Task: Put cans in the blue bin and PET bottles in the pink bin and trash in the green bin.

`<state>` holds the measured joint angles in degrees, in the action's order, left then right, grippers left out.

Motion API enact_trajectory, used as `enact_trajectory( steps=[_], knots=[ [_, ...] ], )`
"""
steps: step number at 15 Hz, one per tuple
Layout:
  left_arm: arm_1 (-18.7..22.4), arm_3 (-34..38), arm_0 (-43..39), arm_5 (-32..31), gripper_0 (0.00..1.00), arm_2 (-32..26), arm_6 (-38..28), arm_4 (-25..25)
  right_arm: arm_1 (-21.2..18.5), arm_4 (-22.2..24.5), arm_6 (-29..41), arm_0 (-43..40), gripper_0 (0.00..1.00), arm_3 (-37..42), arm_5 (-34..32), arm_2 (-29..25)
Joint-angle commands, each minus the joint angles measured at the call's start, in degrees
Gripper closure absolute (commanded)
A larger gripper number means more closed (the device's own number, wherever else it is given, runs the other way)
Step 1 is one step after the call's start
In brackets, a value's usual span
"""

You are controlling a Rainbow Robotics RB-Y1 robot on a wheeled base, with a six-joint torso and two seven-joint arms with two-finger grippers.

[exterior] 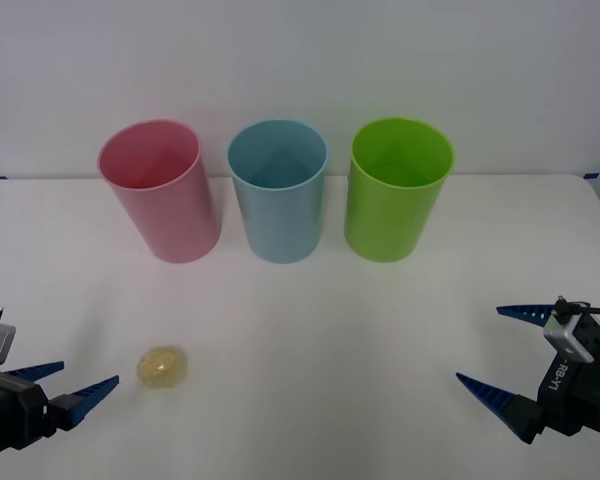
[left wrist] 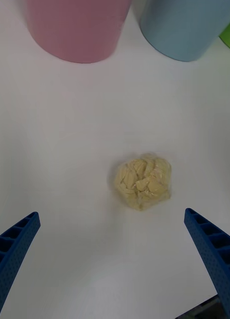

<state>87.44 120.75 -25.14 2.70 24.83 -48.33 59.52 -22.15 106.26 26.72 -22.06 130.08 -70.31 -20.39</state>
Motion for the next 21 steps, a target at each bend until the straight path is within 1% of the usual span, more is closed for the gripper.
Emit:
enact_trajectory(
  steps=[1,3,4,8,11,12,14,16,18,19,21],
  knots=[
    [1.6,-0.4,10.2,0.4,0.0,9.9,0.2,-4.5,0.0,0.0,0.0,0.0,0.0,0.0,0.0,0.0],
    [1.9,-0.6,16.3,1.6,0.0,16.0,1.4,-5.6,0.0,0.0,0.0,0.0,0.0,0.0,0.0,0.0],
    [1.8,-0.6,17.7,2.6,0.0,17.4,3.5,-5.9,0.0,0.0,0.0,0.0,0.0,0.0,0.0,0.0],
    [1.2,-0.6,17.9,3.2,0.0,18.1,8.7,-6.3,0.0,0.0,0.0,0.0,0.0,0.0,0.0,0.0],
    [1.6,-0.5,18.2,3.2,0.0,18.9,9.8,-6.3,0.0,0.0,0.0,0.0,0.0,0.0,0.0,0.0],
    [1.5,-0.4,19.2,3.1,0.0,20.3,9.8,-6.6,0.0,0.0,0.0,0.0,0.0,0.0,0.0,0.0],
    [1.5,-0.4,23.7,3.2,0.0,25.5,9.9,-7.8,0.0,0.0,0.0,0.0,0.0,0.0,0.0,0.0],
    [1.6,-0.5,30.2,3.5,0.0,31.6,10.3,-10.7,0.0,0.0,0.0,0.0,0.0,0.0,0.0,0.0],
    [1.3,-1.2,35.6,5.1,0.0,37.3,10.7,-11.4,0.0,0.0,0.0,0.0,0.0,0.0,0.0,0.0],
    [0.7,-2.4,39.0,5.2,0.0,40.5,11.2,-11.9,0.0,0.0,0.0,0.0,0.0,0.0,0.0,0.0],
    [-1.0,-5.2,43.7,5.3,0.0,44.7,11.8,-12.4,0.0,0.0,0.0,0.0,0.0,0.0,0.0,0.0]
  ],
)
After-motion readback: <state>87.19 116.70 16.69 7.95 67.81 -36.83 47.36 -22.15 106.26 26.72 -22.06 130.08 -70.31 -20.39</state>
